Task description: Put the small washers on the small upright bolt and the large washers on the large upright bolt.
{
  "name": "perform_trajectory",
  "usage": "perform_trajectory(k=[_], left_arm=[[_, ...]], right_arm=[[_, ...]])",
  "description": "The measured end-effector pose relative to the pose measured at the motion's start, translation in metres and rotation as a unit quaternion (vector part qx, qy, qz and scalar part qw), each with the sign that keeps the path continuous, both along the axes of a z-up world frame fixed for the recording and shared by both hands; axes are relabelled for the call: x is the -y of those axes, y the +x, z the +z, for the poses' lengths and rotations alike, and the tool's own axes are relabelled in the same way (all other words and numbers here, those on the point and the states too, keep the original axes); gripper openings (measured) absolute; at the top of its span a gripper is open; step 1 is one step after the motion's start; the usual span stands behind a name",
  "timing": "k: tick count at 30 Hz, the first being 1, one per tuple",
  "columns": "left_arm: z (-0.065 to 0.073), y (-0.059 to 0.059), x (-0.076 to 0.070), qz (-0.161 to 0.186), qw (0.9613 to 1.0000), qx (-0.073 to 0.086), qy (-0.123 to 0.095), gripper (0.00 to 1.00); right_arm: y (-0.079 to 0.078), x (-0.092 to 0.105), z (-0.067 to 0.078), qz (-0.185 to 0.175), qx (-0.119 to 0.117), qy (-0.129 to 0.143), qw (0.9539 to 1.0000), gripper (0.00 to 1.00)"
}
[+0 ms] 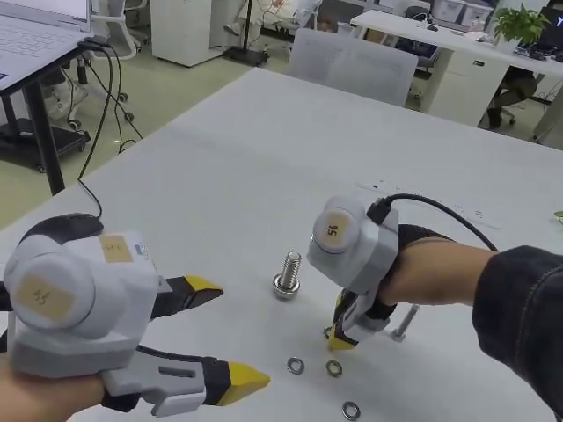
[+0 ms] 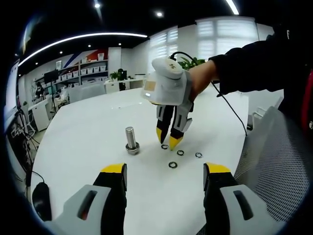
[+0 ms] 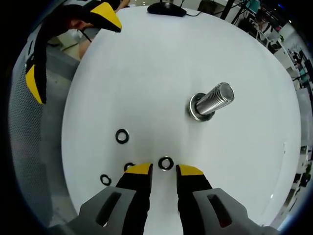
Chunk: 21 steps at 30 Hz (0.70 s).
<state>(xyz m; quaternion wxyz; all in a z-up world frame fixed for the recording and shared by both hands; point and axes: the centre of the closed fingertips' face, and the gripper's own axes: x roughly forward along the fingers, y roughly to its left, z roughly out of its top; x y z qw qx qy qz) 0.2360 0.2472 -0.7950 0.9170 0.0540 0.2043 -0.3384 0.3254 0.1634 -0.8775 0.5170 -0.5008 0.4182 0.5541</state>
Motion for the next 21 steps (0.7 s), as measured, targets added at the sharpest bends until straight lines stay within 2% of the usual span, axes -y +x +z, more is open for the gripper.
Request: perform_trajectory(k=[6,17,18,19,21], left_arm=[[-0.0005,0.0005,0.0004,0.000,1.0000,-0.001,-0.001,0.62],[-0.0016,0.0026,0.0004,0.002,1.0000,-0.003,-0.002,0.62],[-0.0017,0.0026,0.0004,0.002,1.0000,-0.003,-0.002,0.62],[-0.0019,0.0027,0.0004,0.002,1.0000,-0.004,-0.002,0.62],[-0.0029,0.0026,0.0002,0.002,1.0000,-0.005,-0.001,0.62]], right_arm=[[0.0009,0.0003,-0.0007,-0.002,-0.008,0.000,1.0000,0.20],[0.0026,-0.0005,-0.0013,0.014,-0.019,-0.006,0.9997,0.21],[0.0028,-0.0006,-0.0011,0.014,-0.019,-0.005,0.9997,0.20],[0.0032,-0.0042,-0.0008,0.010,-0.022,0.008,0.9997,0.20],[0.0040,-0.0032,-0.0007,0.005,-0.024,0.005,0.9997,0.20]])
